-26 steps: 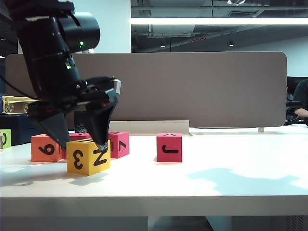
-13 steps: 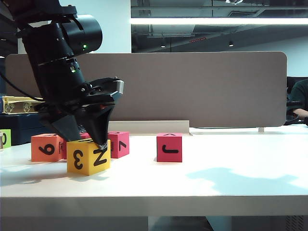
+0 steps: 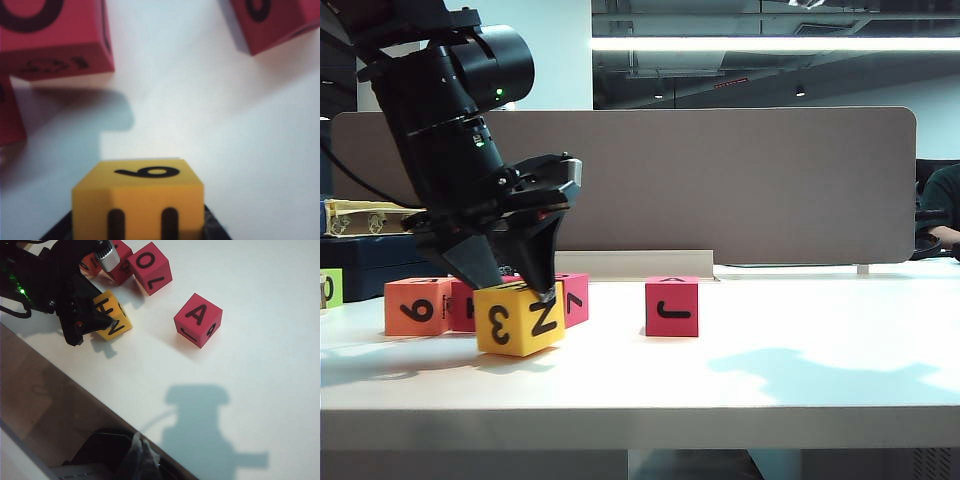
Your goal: Select the appropriate blocks from the scattered letter blocks on the table and arrange them in a row to spell out "ALOHA".
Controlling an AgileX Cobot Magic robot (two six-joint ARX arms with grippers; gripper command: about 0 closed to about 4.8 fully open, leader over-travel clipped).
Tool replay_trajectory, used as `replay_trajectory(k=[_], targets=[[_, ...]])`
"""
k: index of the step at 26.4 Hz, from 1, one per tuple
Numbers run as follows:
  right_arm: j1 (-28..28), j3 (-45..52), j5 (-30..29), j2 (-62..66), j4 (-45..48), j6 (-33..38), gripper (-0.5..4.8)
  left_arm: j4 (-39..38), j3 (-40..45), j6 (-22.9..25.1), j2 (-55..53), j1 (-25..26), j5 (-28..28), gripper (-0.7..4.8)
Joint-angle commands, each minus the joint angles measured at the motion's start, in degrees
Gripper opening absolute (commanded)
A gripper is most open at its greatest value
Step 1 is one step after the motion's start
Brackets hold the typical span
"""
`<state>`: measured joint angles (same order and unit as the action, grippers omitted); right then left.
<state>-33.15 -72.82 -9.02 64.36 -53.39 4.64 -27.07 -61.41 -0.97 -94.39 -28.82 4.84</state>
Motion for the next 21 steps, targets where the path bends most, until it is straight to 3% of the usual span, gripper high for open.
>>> replay_trajectory(k=[1, 10, 13, 21], targets=[[-0.04, -0.31, 0.02, 0.0, 0.94, -0.17, -0.05, 2.12, -0.17, -0.85, 0.13, -0.44, 1.05, 2.67], [-0.04, -0.31, 0.09, 0.04, 0.94, -0.17, -0.05, 7.78, -0.61, -1.44, -0.09, -2.23, 1.64, 2.51], [-0.04, -0.31, 0.11, 0.17, 0.96, -0.17, -0.05, 7.63, -2.56, -1.42, -1.49, -2.43, 1.81, 2.03], [-0.04, -0.31, 0.13, 0.37, 0.0, -0.17, -0.05, 4.15, -10.82, -1.33, -8.02, -2.4, 1.42, 2.03]])
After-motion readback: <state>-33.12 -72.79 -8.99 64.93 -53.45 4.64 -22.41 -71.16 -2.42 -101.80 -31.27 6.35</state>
